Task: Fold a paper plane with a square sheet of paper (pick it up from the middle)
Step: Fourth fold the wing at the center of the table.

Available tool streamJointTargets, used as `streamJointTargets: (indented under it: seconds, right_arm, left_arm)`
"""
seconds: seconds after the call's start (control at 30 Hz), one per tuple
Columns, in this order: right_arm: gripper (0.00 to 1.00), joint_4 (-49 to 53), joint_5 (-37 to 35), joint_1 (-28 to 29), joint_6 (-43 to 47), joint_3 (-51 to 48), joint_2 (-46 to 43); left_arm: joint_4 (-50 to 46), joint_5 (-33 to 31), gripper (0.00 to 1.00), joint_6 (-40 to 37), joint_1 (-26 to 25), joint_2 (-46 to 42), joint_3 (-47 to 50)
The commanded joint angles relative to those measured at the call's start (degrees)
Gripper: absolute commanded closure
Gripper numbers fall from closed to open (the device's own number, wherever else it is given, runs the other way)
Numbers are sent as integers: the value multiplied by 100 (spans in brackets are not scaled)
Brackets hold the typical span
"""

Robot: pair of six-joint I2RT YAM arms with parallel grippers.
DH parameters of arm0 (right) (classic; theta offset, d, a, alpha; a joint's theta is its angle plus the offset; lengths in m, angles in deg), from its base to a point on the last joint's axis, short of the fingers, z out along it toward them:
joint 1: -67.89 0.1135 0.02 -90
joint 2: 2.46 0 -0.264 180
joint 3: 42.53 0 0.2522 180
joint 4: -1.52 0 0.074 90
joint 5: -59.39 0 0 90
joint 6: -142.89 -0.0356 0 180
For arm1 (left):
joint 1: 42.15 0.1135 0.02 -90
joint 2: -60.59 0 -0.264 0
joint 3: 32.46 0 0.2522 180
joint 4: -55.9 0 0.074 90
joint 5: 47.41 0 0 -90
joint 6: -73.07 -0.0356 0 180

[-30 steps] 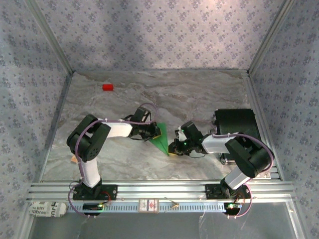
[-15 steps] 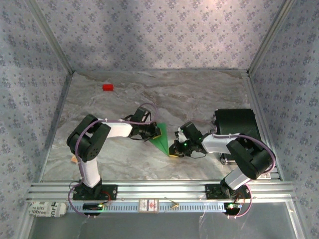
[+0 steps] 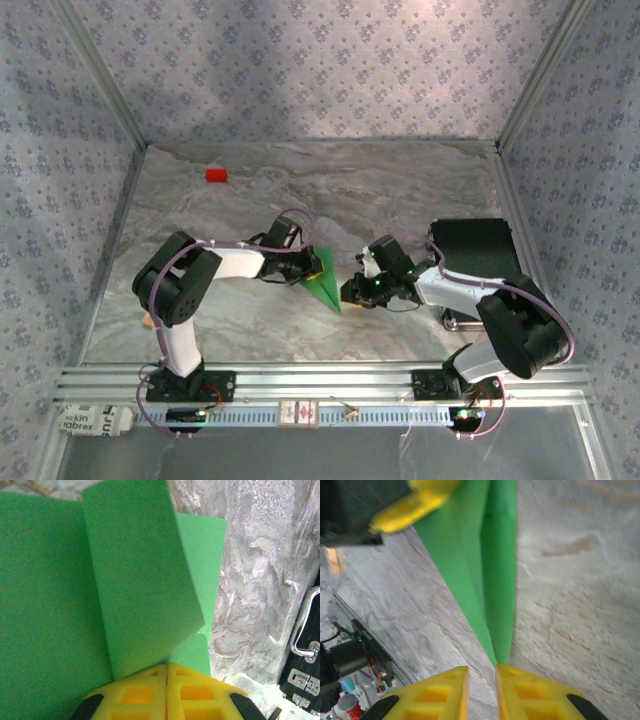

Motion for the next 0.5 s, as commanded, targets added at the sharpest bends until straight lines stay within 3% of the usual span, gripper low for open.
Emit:
streamJointTargets:
  seconds: [0.0, 0.2, 0.47]
  right_arm:
    - [79, 107, 238, -8, 92, 339, 133]
    - [90, -148, 336, 192, -20, 785, 719]
    - [93, -467, 202, 281, -223, 909, 1284]
  left_arm:
    - [-383, -350, 93, 176, -141, -67, 345]
    - [-257, -447, 93, 306, -213, -171, 524]
    - [-295, -457, 93, 288, -208, -238, 524]
